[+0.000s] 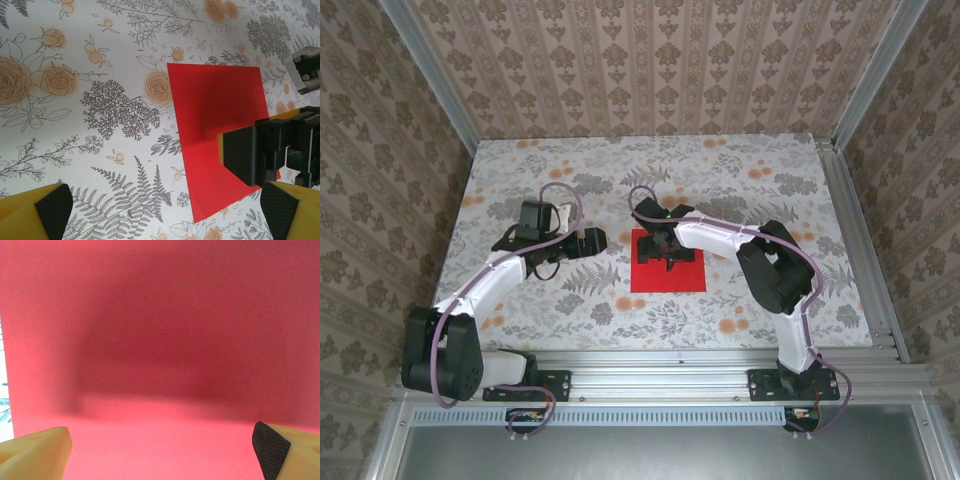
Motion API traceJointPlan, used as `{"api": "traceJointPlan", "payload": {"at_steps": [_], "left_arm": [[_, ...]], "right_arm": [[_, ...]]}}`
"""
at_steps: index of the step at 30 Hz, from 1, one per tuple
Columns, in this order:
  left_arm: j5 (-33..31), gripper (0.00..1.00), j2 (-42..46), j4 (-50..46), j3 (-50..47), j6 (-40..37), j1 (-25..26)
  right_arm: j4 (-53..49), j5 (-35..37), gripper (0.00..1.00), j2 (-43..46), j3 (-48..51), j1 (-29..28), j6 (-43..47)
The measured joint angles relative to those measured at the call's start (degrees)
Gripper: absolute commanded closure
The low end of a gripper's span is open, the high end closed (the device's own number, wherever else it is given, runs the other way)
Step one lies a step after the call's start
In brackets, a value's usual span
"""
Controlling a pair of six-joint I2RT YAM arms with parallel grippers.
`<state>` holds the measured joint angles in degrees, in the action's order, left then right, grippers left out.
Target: Fold a paper plane with a square sheet of paper (pick it up from the middle)
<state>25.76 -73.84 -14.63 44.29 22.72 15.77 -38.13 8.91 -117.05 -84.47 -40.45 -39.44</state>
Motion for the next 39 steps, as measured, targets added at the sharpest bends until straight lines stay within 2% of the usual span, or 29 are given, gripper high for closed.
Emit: {"api": "traceJointPlan", "payload": {"at_steps": [25,39], "left_arm": [[0.09,0.00,0.00,0.09,-0.15,0.00,0.00],[0.42,0.00,-0.17,0.37,-0.74,0.00,0.00]], "right_arm": [[-0.26,0.61,0.06,-2.01,-0.44,1.84,-0.96],[0.09,1.31,0.16,-2.29,-0.13,1.84,-1.33]]}}
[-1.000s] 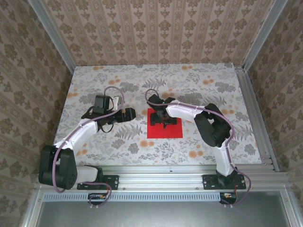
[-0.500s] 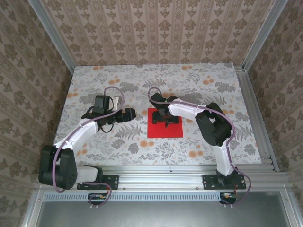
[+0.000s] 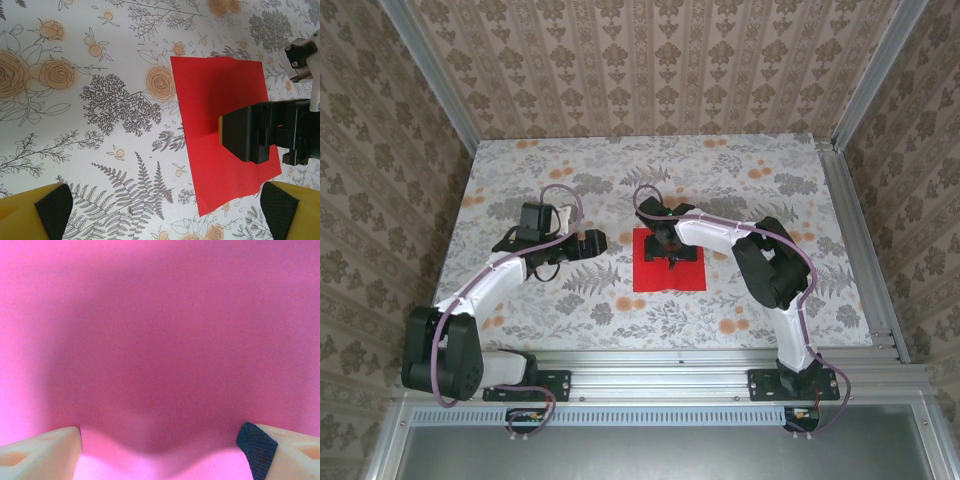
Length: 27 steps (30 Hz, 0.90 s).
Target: Fold a paper plane with a square sheet of paper (pick it up from the middle)
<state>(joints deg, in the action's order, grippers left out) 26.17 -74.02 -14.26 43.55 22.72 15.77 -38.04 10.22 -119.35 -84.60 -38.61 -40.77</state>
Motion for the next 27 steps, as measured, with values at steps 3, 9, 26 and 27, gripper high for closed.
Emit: {"api": "traceJointPlan", "payload": {"at_steps": [3,9,26,27], "left_arm": [[0.22,0.00,-0.50,0.35,0.00,0.00,0.00],[0.46,0.00,-1.38,0.57,0.00,0.00,0.00],[0.85,0.00,-2.16,0.96,-0.02,0.00,0.00],[0.87,0.00,-2.16,0.94,-0.02,0.00,0.00]], "right_arm": [[0.35,0.04,0.18,0.00,0.11,0.00,0.02],[0.57,0.24,0.25,0.02,0.11,0.00,0.15],[2.58,-1.55,0.80,2.45,1.46,-0.04,1.51],[2.84,-1.99,0.80,2.93,1.46,-0.09,1.53]]}}
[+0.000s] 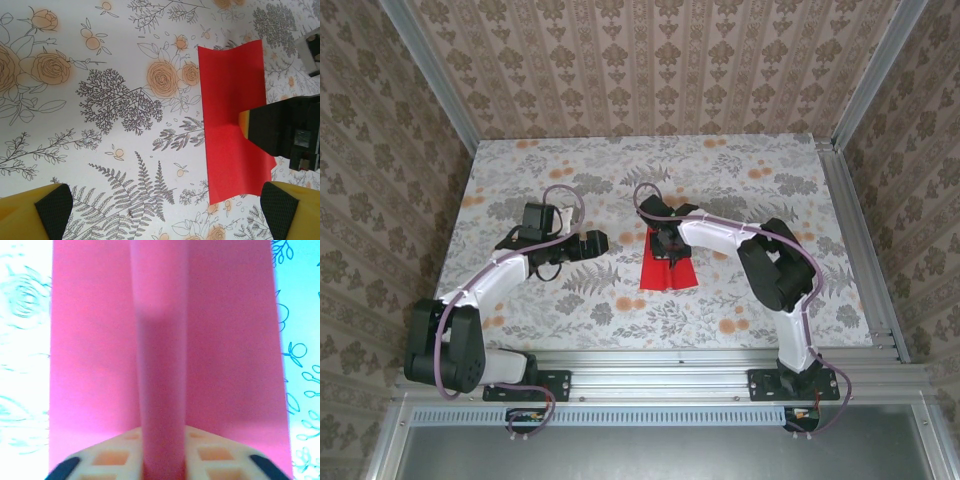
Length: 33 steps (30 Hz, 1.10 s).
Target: Fold a paper plane with a square sheet of paper (pick it up from the middle)
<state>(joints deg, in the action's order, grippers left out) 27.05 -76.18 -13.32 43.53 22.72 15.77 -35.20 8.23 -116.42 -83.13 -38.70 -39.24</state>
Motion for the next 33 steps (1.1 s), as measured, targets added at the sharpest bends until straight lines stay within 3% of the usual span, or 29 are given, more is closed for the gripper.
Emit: {"api": "traceJointPlan", "payload": {"at_steps": [9,18,25,33], "left_arm": [[-0.02,0.00,3.02,-2.62,0.24,0.00,0.00],[0.22,0.00,8.46,-4.76,2.91,0.35,0.00],[0.92,0.01,8.02,-4.22,2.91,2.38,1.81],[0.52,0.06,4.07,-0.33,2.54,5.88,5.70]], "right_arm": [[4.55,-8.98,0.83,6.75,-0.02,-0.72,-0.61],[22.49,-26.88,0.82,16.09,8.94,2.34,-7.15],[32.09,-35.78,0.80,15.91,20.11,6.80,-10.01],[36.46,-41.11,0.79,12.26,25.79,10.93,-8.59]]}}
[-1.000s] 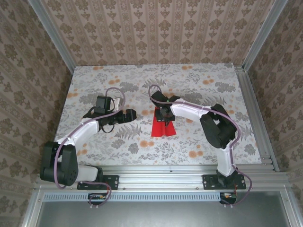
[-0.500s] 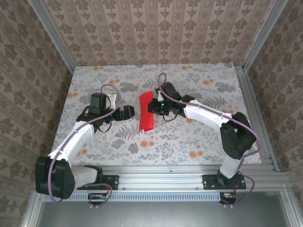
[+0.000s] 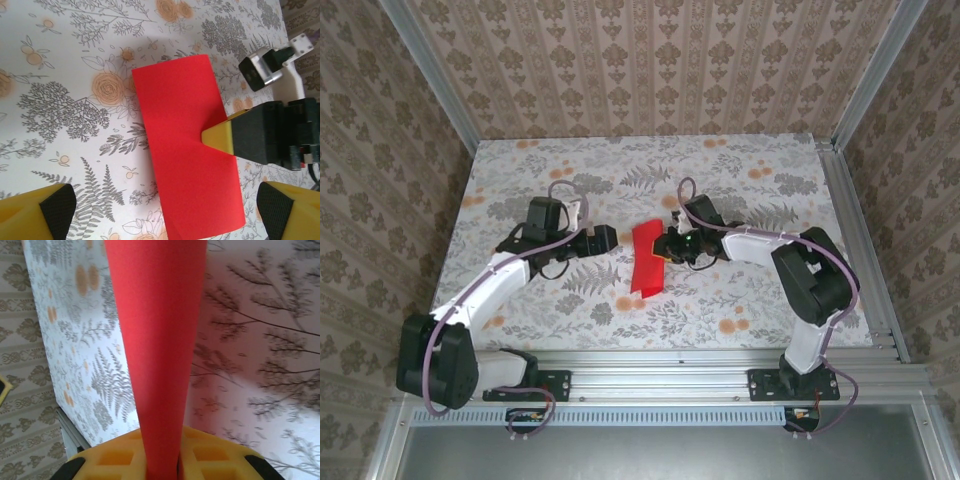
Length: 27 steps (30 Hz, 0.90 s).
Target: Fold a paper plane with a square sheet of paper (pick it up from the middle)
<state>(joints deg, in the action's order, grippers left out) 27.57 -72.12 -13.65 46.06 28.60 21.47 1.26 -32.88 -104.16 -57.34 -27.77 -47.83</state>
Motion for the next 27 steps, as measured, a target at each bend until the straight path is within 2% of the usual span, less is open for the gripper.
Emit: {"api": "traceJointPlan", "payload": {"at_steps": [6,10,14,20,27], "left_arm": [[-1.25,0.09,-2.73,4.35,-0.87,2.78,3.61],[-2.93,0.16,-5.62,6.56,-0.92,4.37,6.99],[-4.39,0.26,-7.89,8.83,-1.05,5.99,9.55],[-5.99,0.48,-13.44,13.35,-1.07,8.72,13.09],[-7.74,0.61,-19.04,16.28,-0.92,10.27,15.34]], "right_arm": [[1.36,-2.64,0.77,-2.86,3.04,2.47,2.56],[1.40,-3.23,0.77,-3.26,3.65,3.15,4.02],[1.40,-3.58,0.77,-3.48,4.04,3.19,5.20],[1.42,-3.65,0.76,-3.50,4.63,3.19,6.32],[1.84,-4.04,0.75,-3.48,4.92,3.19,7.21]]}}
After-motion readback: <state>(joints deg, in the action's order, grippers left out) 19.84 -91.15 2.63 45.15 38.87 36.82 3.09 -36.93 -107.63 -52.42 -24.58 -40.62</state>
